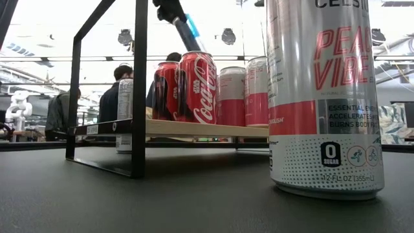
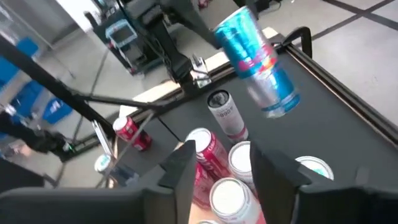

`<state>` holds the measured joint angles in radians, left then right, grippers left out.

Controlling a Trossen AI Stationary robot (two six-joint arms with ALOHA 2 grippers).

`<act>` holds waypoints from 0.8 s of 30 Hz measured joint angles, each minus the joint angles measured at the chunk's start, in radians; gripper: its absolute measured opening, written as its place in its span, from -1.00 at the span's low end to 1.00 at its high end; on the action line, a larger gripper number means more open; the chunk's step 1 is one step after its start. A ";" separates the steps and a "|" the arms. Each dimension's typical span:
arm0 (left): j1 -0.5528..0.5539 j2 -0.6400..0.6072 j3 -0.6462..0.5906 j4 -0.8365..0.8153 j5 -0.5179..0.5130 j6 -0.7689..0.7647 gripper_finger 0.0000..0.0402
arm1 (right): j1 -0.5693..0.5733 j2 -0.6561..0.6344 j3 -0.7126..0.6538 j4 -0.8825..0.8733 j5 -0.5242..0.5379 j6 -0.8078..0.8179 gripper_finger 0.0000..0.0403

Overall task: Place canned beverage on shelf
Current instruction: Put the top blue soda can on the shelf

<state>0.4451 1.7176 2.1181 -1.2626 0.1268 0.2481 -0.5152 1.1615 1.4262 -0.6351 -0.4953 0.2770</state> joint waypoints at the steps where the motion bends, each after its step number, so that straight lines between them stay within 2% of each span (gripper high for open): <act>1: -0.017 0.000 0.005 0.010 0.000 0.012 0.11 | 0.002 0.013 0.027 -0.027 0.001 -0.024 -0.33; 9: -0.156 0.000 0.013 0.104 0.000 0.107 0.11 | 0.007 0.126 0.244 -0.145 -0.008 -0.139 -0.01; 17: -0.248 0.000 0.013 0.260 0.000 0.152 0.11 | 0.008 0.247 0.388 -0.197 -0.201 -0.157 0.40; 24: -0.281 0.000 0.013 0.308 -0.003 0.153 0.11 | 0.009 0.323 0.433 -0.245 -0.319 -0.200 0.48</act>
<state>0.1639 1.7180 2.1307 -0.9549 0.1240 0.4015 -0.5060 1.4848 1.8587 -0.8802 -0.8147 0.0767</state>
